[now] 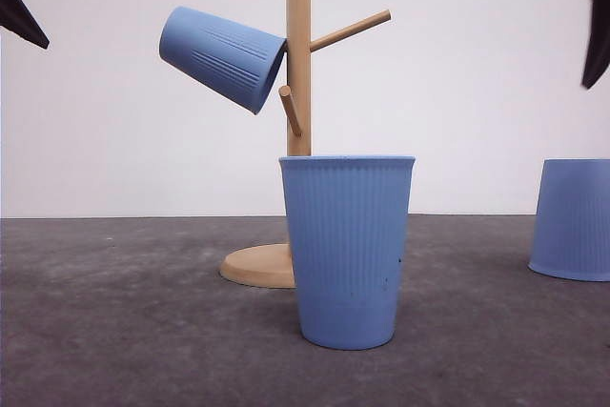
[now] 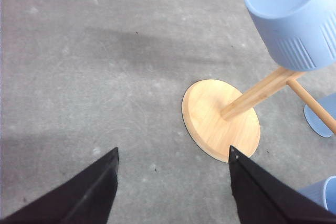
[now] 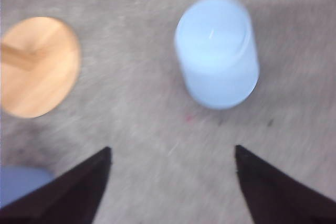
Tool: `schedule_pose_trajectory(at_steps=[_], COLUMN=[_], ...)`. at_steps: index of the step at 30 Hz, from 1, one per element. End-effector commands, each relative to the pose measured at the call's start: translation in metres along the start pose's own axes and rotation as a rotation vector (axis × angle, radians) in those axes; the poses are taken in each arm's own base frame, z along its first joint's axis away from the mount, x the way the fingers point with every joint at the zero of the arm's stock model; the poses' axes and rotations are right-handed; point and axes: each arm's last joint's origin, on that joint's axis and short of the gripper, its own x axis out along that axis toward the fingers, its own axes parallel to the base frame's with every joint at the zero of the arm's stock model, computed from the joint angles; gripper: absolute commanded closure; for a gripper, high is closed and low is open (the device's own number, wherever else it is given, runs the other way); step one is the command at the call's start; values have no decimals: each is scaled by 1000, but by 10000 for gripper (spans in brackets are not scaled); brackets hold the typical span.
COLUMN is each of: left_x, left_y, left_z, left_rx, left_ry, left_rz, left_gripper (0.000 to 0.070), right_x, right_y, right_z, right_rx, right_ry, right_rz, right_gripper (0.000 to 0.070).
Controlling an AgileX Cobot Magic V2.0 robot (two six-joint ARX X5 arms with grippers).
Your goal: Place three cups
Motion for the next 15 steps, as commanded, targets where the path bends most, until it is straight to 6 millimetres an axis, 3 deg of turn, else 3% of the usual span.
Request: schedule_pose_trajectory(at_steps=[1, 8, 15], left_x=[-1, -1, -1], left_y=[-1, -1, -1], left_z=[4, 4, 3], left_rx=[0, -3, -3], left_ry=[-14, -14, -14], left_rz=[-6, -6, -6], left_gripper=[320, 320, 320], right_x=[8, 40, 81], right_y=[-1, -6, -16], right_z=[13, 49, 57], right_rx=[-72, -140, -134], right_ry=[11, 12, 46], right_rz=[-5, -78, -82], right_gripper=[160, 80, 67])
